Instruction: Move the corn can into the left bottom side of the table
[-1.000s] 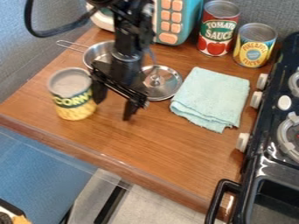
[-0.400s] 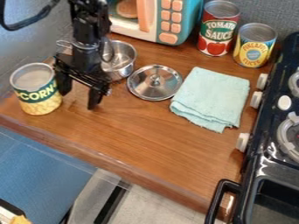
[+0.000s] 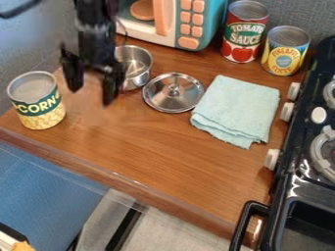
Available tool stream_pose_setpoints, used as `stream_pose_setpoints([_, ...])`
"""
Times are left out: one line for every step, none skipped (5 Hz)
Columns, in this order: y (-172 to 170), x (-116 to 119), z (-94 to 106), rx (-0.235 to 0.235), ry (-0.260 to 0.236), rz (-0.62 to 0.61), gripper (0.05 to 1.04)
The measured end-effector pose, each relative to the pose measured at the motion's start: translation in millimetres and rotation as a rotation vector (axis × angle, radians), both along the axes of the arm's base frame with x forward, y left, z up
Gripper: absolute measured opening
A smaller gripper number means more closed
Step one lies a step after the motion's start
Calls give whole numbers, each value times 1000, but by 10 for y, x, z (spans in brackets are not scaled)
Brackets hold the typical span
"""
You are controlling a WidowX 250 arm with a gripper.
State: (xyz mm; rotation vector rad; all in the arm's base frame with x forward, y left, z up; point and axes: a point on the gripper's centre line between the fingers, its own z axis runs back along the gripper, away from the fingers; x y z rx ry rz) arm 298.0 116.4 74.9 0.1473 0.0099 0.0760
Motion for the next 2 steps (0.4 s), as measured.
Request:
stream_pose_setpoints([19, 11, 153, -27, -27, 8, 1000])
stream_pose_setpoints([36, -1, 242, -14, -45, 9, 1000])
